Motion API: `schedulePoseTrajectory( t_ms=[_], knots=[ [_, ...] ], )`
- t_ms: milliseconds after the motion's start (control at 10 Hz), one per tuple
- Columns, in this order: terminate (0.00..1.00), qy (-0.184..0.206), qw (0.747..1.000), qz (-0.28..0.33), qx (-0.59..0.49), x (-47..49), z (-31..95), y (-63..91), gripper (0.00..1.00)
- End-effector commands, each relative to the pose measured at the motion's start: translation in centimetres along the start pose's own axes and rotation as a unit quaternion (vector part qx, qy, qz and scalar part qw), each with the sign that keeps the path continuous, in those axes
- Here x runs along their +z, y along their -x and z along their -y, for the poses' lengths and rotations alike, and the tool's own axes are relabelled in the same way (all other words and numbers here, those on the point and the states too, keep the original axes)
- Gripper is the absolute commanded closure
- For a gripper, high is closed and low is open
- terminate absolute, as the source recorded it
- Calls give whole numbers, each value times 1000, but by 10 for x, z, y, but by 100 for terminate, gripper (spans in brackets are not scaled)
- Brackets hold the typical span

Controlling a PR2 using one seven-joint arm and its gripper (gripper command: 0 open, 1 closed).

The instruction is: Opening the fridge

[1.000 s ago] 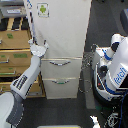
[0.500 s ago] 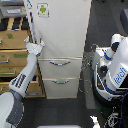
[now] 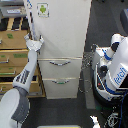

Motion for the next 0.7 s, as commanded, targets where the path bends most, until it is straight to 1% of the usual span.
schedulePoseTrajectory(
  t_ms=[100,200,700],
  knots=[
    [0,61,997,-16,-33,-13,20,-9,100],
    [0,73,997,-15,-31,-11,14,-7,100],
    [0,78,996,-18,-36,-8,12,-3,100]
  ],
)
